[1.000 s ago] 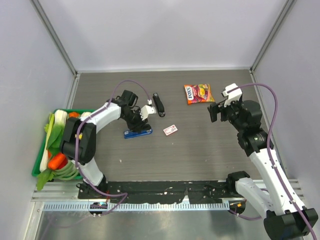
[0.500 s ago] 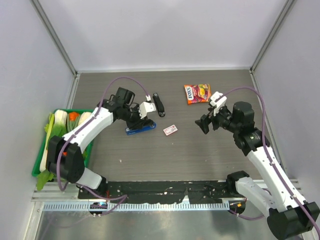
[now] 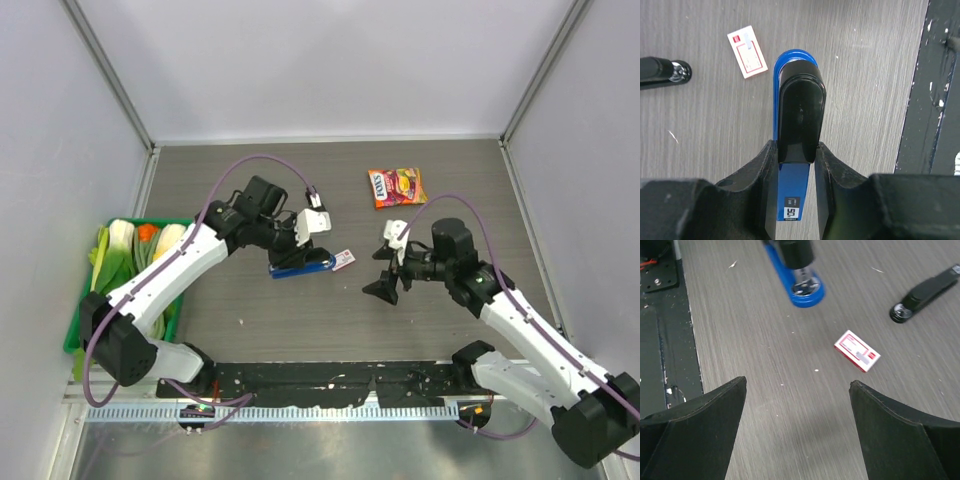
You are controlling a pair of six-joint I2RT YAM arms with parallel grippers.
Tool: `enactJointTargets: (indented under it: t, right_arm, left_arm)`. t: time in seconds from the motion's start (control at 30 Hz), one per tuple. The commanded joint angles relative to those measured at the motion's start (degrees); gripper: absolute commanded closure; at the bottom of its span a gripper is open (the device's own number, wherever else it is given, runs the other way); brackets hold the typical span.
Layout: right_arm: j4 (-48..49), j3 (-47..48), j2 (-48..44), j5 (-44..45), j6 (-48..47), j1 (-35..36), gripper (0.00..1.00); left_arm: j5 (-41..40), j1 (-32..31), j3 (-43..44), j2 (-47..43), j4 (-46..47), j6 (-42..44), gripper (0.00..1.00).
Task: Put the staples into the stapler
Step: Pick up the stapler from the center of the board.
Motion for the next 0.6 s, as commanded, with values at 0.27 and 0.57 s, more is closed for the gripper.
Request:
enactJointTargets:
  t: [0.27,0.57]
  right_arm:
    - [14.0,2.1,9.6,7.7,3.9,8.8,0.11]
    - [23.0,4.3,15.0,5.7,8.9,9.0,0.10]
  left_arm:
    - [4.5,-0.7,1.6,-2.6,3.9,-4.9,1.00]
    - [6.7,-0.7,-0.4,-4.9,4.9,-5.7,1.00]
